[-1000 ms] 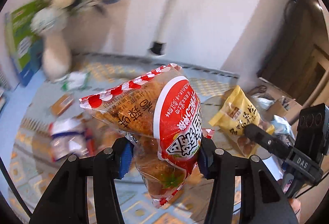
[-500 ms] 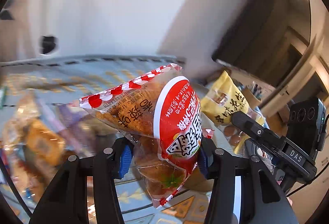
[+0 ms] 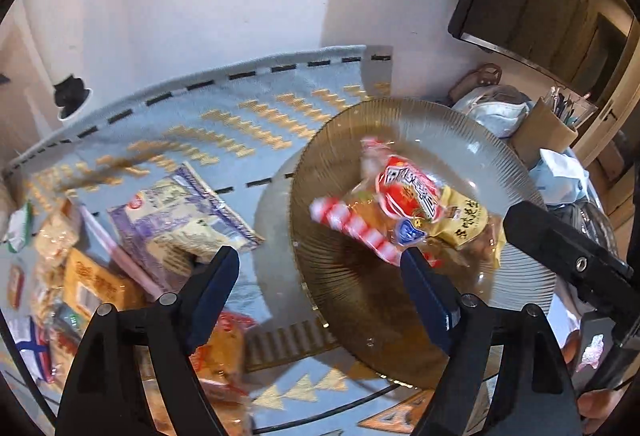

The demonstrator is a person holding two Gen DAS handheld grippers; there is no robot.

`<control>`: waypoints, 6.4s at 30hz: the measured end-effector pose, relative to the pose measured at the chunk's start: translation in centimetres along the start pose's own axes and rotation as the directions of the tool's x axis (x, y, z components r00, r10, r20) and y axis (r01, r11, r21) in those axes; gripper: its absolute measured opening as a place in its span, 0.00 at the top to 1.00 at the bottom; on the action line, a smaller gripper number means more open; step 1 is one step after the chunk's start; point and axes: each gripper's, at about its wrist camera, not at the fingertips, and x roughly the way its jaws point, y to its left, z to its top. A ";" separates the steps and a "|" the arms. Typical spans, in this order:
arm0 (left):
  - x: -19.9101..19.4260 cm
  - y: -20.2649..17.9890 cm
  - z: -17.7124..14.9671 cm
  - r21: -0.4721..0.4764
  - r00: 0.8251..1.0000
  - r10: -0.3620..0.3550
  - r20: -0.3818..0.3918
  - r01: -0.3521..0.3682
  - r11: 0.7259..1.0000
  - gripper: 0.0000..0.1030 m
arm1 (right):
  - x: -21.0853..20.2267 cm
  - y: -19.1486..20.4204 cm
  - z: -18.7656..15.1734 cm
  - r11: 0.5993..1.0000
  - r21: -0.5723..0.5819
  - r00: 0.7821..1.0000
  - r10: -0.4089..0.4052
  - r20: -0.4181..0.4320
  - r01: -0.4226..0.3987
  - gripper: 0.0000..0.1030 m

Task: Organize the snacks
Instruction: 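Carry both bags to the glass bowl and open both grippers to drop them, then move the left gripper to the blue-white biscuit pack and grasp it while the right grasps the bread loaf, then carry both packs into the glass bowl and release them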

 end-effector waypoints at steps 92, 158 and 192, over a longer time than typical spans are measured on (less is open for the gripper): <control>-5.9 31.5 -17.9 -0.374 0.942 0.324 -0.084 -0.331 0.866 0.09 | 9.7 18.7 -16.3 0.953 -0.241 0.977 -0.204 -0.065 0.183 0.00; -11.4 12.4 -2.8 -0.184 0.968 -0.025 0.248 0.072 0.980 0.38 | -1.3 14.2 -2.2 0.976 -0.211 0.996 -0.029 0.090 0.047 0.25; -1.3 1.0 -1.4 0.073 1.000 0.009 0.007 -0.010 0.997 0.18 | -0.2 2.5 -2.3 0.976 0.016 0.974 -0.217 -0.061 0.219 0.12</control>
